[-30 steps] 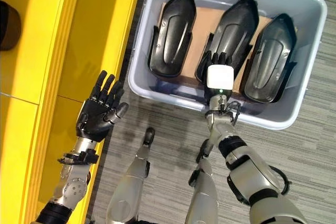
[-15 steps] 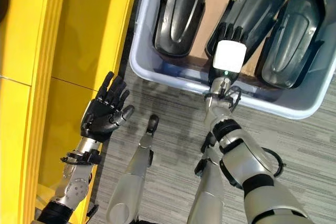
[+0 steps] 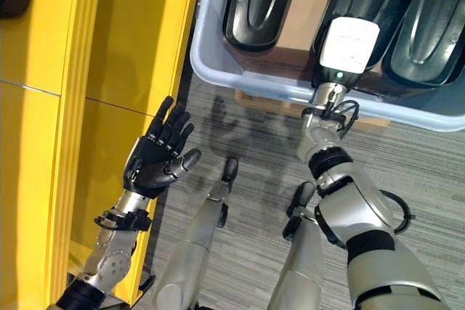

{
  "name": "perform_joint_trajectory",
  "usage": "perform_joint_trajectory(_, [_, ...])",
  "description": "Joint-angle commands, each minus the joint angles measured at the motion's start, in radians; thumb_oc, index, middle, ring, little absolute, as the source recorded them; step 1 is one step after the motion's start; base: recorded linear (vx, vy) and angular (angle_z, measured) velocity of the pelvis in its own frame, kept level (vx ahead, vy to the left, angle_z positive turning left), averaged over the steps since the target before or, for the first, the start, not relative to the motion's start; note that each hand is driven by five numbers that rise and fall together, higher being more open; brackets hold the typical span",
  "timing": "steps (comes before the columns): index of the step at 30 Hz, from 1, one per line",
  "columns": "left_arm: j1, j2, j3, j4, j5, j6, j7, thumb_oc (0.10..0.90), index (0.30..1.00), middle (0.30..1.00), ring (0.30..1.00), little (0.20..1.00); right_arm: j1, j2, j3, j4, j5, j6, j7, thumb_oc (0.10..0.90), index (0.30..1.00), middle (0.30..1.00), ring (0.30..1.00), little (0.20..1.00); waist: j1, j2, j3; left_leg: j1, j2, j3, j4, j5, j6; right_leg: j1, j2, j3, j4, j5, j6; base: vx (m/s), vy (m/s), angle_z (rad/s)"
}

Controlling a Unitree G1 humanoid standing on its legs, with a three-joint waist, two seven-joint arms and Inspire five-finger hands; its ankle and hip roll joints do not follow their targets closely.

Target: Move parts from the plastic box to the shelf.

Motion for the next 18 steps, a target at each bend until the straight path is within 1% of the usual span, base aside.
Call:
perform_joint_trajectory(1, [-0.038,0.037,0.068,-0.148,-0.031,-0.066,-0.051,0.9,1.0,1.0,1.0,1.0,0.205,-0.003,0.025,0.079,-0.009,-0.127,0.161,0.4,0.3,0.3,0.3,0.3,-0.003,0.025,0.019,0.044,-0.014,0.059,-0.026,-0.014,0.075,0.094,0.028,-0.028,-0.125,0.051,0.016,0.01,-0.051,-0.09])
perform_joint_trajectory(2, [-0.037,0.04,0.073,-0.15,-0.033,-0.063,-0.051,0.9,1.0,1.0,1.0,1.0,0.207,-0.007,0.029,0.069,-0.014,-0.136,0.157,0.4,0.3,0.3,0.3,0.3,-0.004,0.022,0.019,0.052,-0.011,0.06,-0.029,-0.014,0.075,0.102,0.029,-0.028,-0.127,0.051,0.016,0.01,-0.083,-0.1])
perform_joint_trajectory(3, [-0.03,0.057,0.092,-0.163,-0.045,-0.051,-0.05,0.9,1.0,1.0,1.0,1.0,0.206,-0.025,0.051,0.022,-0.035,-0.176,0.139,0.4,0.3,0.3,0.3,0.3,-0.007,0.008,0.019,0.082,-0.004,0.06,-0.037,-0.015,0.073,0.133,0.034,-0.029,-0.136,0.049,0.017,0.0,-0.067,-0.06])
perform_joint_trajectory(4, [-0.027,0.063,0.1,-0.167,-0.051,-0.048,-0.055,0.9,1.0,1.0,1.0,1.0,0.207,-0.034,0.059,0.002,-0.034,-0.188,0.132,0.4,0.3,0.3,0.3,0.3,-0.008,0.002,0.019,0.094,-0.001,0.059,-0.04,-0.016,0.072,0.145,0.036,-0.03,-0.139,0.047,0.017,0.0,-0.09,-0.05])
perform_joint_trajectory(7, [0.008,0.091,0.14,-0.197,-0.06,-0.033,-0.073,0.9,1.0,1.0,1.0,1.0,0.211,-0.1,0.079,-0.161,-0.023,-0.225,0.138,0.4,0.3,0.3,0.3,0.3,-0.014,-0.033,0.019,0.161,0.012,0.051,-0.065,-0.018,0.068,0.218,0.049,-0.032,-0.17,0.044,0.015,0.0,-0.113,-0.07])
perform_joint_trajectory(9, [0.027,0.104,0.156,-0.21,-0.067,-0.029,-0.075,0.9,1.0,1.0,1.0,1.0,0.214,-0.128,0.076,-0.23,-0.056,-0.255,0.138,0.4,0.3,0.3,0.3,0.3,-0.016,-0.047,0.019,0.201,0.018,0.048,-0.077,-0.021,0.065,0.261,0.055,-0.034,-0.188,0.042,0.014,0.02,-0.1,-0.1])
perform_joint_trajectory(11, [0.046,0.113,0.18,-0.217,-0.073,-0.025,-0.086,0.9,1.0,1.0,1.0,1.0,0.209,-0.162,0.074,-0.33,-0.101,-0.268,0.148,0.4,0.3,0.3,0.3,0.3,-0.017,-0.065,0.019,0.25,0.025,0.047,-0.094,-0.023,0.061,0.316,0.065,-0.031,-0.215,0.042,0.013,0.03,-0.095,-0.2])
perform_joint_trajectory(12, [0.056,0.119,0.202,-0.223,-0.087,-0.018,-0.098,0.9,1.0,1.0,1.0,1.0,0.206,-0.186,0.061,-0.409,-0.125,-0.281,0.167,0.4,0.3,0.3,0.3,0.3,-0.019,-0.079,0.019,0.292,0.033,0.046,-0.111,-0.019,0.057,0.362,0.07,-0.032,-0.24,0.045,0.013,0.05,-0.124,-0.24])
perform_joint_trajectory(13, [0.072,0.124,0.225,-0.229,-0.092,-0.009,-0.111,0.9,1.0,1.0,1.0,1.0,0.212,-0.214,0.04,-0.536,-0.159,-0.299,0.197,0.4,0.3,0.3,0.3,0.3,-0.022,-0.095,0.019,0.355,0.042,0.048,-0.132,-0.021,0.052,0.43,0.076,-0.026,-0.266,0.044,0.013,0.08,-0.136,-0.18])
perform_joint_trajectory(14, [0.083,0.126,0.241,-0.232,-0.097,0.003,-0.124,0.9,1.0,1.0,1.0,1.0,0.222,-0.23,0.013,-0.628,-0.187,-0.307,0.216,0.4,0.3,0.3,0.3,0.3,-0.023,-0.105,0.019,0.408,0.047,0.049,-0.149,-0.022,0.049,0.487,0.081,-0.021,-0.287,0.042,0.014,0.09,-0.107,-0.18])
perform_joint_trajectory(16, [0.093,0.126,0.25,-0.231,-0.105,0.008,-0.139,0.9,1.0,1.0,1.0,1.0,0.231,-0.235,-0.004,-0.674,-0.195,-0.303,0.222,0.4,0.3,0.3,0.3,0.3,-0.023,-0.109,0.009,0.432,0.049,0.049,-0.16,-0.021,0.047,0.513,0.084,-0.019,-0.3,0.04,0.014,0.09,-0.052,-0.13])
perform_joint_trajectory(18, [0.12,0.122,0.264,-0.231,-0.143,0.026,-0.188,0.9,1.0,1.0,1.0,1.0,0.261,-0.236,-0.05,-0.766,-0.182,-0.294,0.273,0.4,0.3,0.3,0.3,0.3,-0.019,-0.125,-0.039,0.481,0.057,0.042,-0.19,-0.019,0.041,0.575,0.09,-0.018,-0.335,0.038,0.013,0.16,-0.07,-0.03])
